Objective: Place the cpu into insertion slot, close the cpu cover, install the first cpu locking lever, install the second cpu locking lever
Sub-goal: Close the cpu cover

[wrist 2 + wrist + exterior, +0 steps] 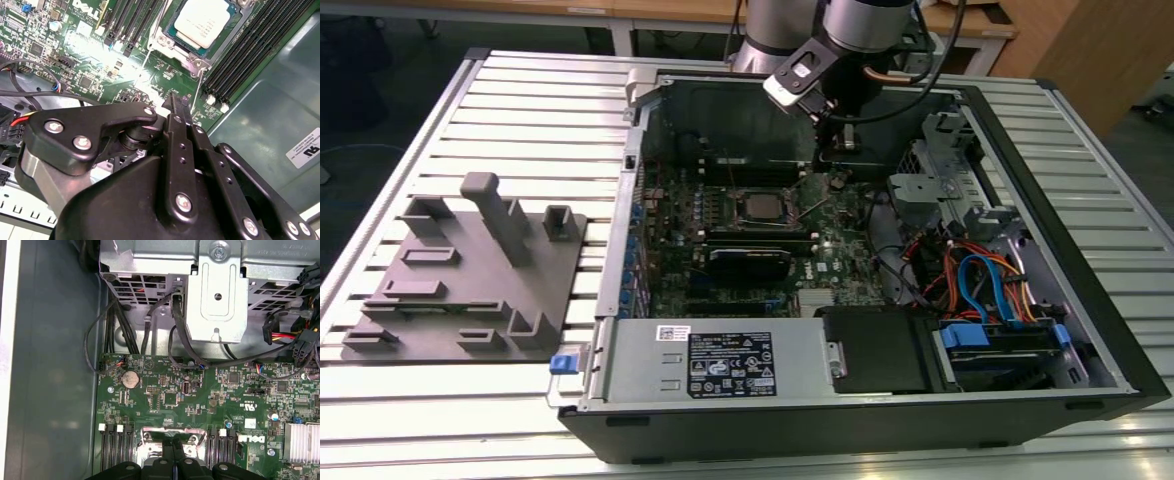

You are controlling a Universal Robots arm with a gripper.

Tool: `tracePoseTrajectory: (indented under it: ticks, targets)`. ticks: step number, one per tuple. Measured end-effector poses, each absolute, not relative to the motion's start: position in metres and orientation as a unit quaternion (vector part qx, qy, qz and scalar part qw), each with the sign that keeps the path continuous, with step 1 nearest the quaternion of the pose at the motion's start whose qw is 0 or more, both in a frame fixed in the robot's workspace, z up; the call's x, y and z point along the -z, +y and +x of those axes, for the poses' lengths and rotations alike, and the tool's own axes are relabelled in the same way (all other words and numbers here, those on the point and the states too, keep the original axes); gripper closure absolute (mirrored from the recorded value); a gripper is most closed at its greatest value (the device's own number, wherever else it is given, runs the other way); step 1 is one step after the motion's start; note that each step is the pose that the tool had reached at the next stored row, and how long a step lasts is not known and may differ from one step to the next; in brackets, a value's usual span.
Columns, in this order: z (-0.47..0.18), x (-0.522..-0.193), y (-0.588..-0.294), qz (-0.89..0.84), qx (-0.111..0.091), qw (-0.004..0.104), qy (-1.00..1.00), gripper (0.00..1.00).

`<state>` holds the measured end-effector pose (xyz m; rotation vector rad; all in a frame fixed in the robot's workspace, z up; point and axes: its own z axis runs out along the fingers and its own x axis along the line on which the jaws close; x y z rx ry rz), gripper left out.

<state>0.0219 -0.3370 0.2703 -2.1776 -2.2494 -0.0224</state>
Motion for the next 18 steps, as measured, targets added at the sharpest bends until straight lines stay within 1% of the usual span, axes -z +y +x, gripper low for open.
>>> tracePoseTrajectory:
  ticks: [18]
  targets:
    - [0.0298,-0.2701,-0.3368,-0.695,0.007,0.005,-0.718,0.9]
